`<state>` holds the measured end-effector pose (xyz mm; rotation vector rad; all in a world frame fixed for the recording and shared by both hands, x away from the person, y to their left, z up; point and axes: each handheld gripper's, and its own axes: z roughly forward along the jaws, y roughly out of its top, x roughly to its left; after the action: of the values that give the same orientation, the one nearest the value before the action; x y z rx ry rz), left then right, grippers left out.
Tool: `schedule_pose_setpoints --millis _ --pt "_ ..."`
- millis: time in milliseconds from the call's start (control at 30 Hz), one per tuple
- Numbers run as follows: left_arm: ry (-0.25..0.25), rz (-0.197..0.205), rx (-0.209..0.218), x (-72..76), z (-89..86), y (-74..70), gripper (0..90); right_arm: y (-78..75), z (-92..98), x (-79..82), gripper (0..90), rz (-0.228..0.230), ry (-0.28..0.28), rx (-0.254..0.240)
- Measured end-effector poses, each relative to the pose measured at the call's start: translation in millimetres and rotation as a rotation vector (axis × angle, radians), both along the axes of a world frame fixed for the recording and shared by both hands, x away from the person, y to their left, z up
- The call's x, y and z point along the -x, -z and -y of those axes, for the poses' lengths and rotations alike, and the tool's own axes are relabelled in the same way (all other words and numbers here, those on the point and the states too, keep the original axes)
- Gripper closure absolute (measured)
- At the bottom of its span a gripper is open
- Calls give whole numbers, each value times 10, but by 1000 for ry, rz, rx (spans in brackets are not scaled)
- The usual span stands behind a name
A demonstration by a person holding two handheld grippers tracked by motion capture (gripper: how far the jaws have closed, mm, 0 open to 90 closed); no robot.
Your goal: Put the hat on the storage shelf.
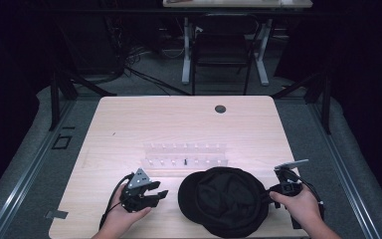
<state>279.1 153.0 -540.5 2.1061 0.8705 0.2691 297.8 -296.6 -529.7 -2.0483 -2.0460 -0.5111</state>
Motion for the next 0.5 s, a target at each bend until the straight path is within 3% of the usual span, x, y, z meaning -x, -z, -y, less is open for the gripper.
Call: schedule_pose_setpoints --millis 33,67,100,167,267,333,400,500 --pt "2 0 -3 0 1 0 547 -5 7 -7 689 -11 -17 1" --pt "4 2 -6 -1 3 1 547 16 -21 -2 691 8 21 -1" --pt "0 4 -1 2 9 8 547 13 -9 -13 703 -3 -1 -5" --pt "3 8 -2 2 10 9 547 9 -17 -26 803 -21 -3 -28" --pt "0 6 1 3 11 10 547 23 -30 -24 850 -15 19 -63" --pt "1 6 -4 -1 4 6 547 3 -20 -43 867 -44 -14 -57" --pt "0 2 3 -2 0 7 547 -1 -21 -39 874 -45 16 -91" --pt "-4 1 6 -6 -7 8 547 -26 16 -38 877 -48 11 -134"
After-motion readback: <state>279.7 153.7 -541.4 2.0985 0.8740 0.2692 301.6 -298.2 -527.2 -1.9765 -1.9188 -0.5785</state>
